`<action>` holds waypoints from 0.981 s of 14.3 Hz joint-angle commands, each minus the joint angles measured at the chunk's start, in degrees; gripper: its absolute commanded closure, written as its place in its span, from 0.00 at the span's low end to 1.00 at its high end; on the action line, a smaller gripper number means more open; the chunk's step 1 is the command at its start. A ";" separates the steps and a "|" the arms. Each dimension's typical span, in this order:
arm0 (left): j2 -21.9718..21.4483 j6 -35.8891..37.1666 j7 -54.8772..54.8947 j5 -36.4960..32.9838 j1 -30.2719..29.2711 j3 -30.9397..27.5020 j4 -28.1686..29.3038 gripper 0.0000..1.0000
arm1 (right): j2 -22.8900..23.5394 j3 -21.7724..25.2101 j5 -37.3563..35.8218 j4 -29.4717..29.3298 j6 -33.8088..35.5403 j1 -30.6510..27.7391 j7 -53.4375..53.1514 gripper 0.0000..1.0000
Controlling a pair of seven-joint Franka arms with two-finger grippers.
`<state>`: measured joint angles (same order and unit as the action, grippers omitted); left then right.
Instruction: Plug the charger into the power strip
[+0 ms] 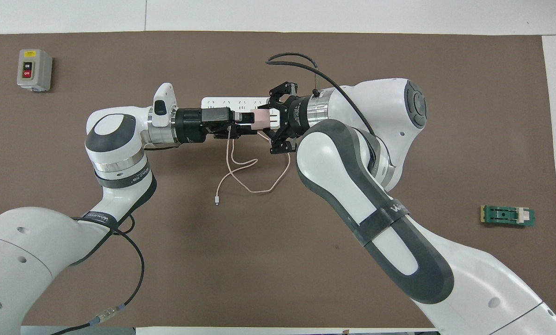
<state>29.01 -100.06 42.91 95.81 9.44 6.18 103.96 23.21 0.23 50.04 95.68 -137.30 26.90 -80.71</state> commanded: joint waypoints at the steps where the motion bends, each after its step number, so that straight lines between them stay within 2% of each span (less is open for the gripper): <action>1: -1.95 0.66 1.56 1.84 0.05 -0.46 2.74 0.00 | 0.87 -0.05 0.59 -1.73 1.07 -0.27 -1.12 1.00; 6: -1.86 0.66 1.48 2.10 0.14 -0.46 2.65 0.00 | 0.87 -0.05 0.59 -1.73 1.07 -0.10 -1.12 1.00; 7: -1.86 0.57 1.48 2.10 0.22 -0.46 2.56 0.02 | 0.87 -0.05 0.59 -1.73 1.07 -0.01 -1.21 1.00; 8: -1.86 0.57 1.48 2.19 0.31 -0.46 2.48 0.08 | 0.87 -0.05 0.68 -1.73 1.07 0.08 -1.21 1.00; 10: -1.86 0.40 1.48 2.28 0.57 -0.46 2.39 0.29 | 0.87 -0.05 0.59 -1.73 1.07 -0.01 -1.21 1.00; 11: -1.77 0.31 1.48 2.63 0.66 -0.46 2.21 0.43 | 0.87 -0.05 0.68 -1.73 1.07 -0.01 -1.21 1.00; 12: -1.68 0.31 1.48 2.89 0.66 -0.46 2.21 0.51 | 0.87 -0.05 0.68 -1.73 1.07 -0.01 -1.21 1.00; 14: -1.77 0.57 1.48 2.89 0.58 -0.46 2.21 0.86 | 0.87 -0.05 0.68 -1.73 1.07 -0.09 -1.12 1.00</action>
<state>28.91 -100.03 43.02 97.08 9.49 6.30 104.17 23.30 0.21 50.04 95.38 -137.26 27.00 -80.72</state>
